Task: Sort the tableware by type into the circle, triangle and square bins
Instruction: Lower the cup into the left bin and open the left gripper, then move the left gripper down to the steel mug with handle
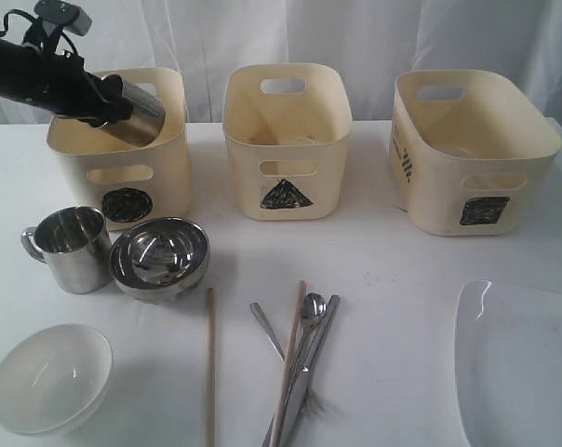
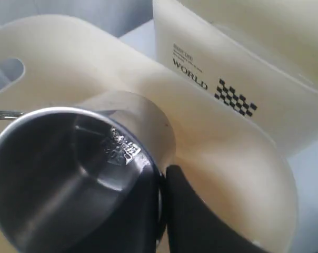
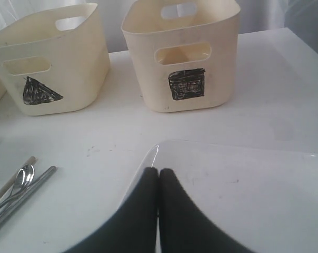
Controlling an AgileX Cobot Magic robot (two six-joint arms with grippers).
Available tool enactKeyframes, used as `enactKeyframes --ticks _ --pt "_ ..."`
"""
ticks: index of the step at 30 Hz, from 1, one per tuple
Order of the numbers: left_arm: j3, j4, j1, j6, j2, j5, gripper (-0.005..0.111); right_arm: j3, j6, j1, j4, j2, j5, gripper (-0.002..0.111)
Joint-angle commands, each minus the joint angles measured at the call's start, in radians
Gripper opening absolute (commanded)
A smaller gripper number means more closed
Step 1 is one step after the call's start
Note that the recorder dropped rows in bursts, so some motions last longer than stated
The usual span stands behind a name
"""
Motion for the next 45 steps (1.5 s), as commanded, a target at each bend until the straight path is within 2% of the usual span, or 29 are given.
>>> enactKeyframes --ticks 1,4,7,13,15,18,20,23,24,28,33,36,38,42,45 --pt "-0.007 0.044 -0.006 -0.033 -0.008 0.072 0.026 0.005 0.001 0.003 0.001 -0.005 -0.004 0.0" --pt "-0.007 0.012 -0.006 -0.047 -0.008 0.073 0.048 0.005 0.001 0.003 0.001 -0.005 -0.004 0.0" --pt "-0.01 -0.011 -0.006 -0.058 -0.008 0.079 0.059 0.005 0.001 0.003 0.001 -0.005 -0.004 0.0" --pt "-0.01 -0.009 -0.004 -0.085 -0.04 0.081 0.06 0.005 0.001 0.003 0.001 -0.005 -0.004 0.0" --pt "-0.01 -0.009 -0.004 -0.085 -0.061 0.073 0.057 0.005 0.001 0.003 0.001 -0.005 -0.004 0.0" --pt "-0.01 -0.007 -0.004 -0.085 -0.11 0.058 0.047 0.005 0.001 0.003 0.001 -0.005 -0.004 0.0" --pt "-0.01 -0.007 -0.004 -0.085 -0.153 0.057 0.033 0.005 0.001 0.003 0.001 -0.005 -0.004 0.0" --pt "-0.01 0.041 -0.004 -0.085 -0.224 0.1 0.005 0.005 0.001 0.003 0.001 -0.005 -0.004 0.0" --pt "-0.01 0.063 -0.004 -0.085 -0.243 0.124 0.0 0.005 0.001 0.003 0.001 -0.005 -0.004 0.0" --pt "-0.01 0.127 -0.004 -0.221 -0.312 0.241 0.0 0.005 0.001 0.003 0.001 -0.005 -0.004 0.0" --pt "-0.003 0.242 -0.004 -0.438 -0.327 0.555 0.0 0.005 0.001 0.003 0.001 -0.005 -0.004 0.0" --pt "0.042 0.308 -0.004 -0.615 -0.331 0.677 0.0 0.005 0.001 0.003 0.001 -0.005 -0.004 0.0" --pt "0.087 0.295 -0.005 -0.68 -0.339 0.678 0.0 0.005 0.001 0.003 0.001 -0.005 -0.004 0.0" --pt "0.184 0.285 -0.035 -0.682 -0.369 0.678 0.0 0.005 0.001 0.003 0.001 -0.005 -0.004 0.0" --pt "0.27 0.285 -0.058 -0.704 -0.384 0.627 0.0 0.005 0.001 0.003 0.001 -0.005 -0.004 0.0"
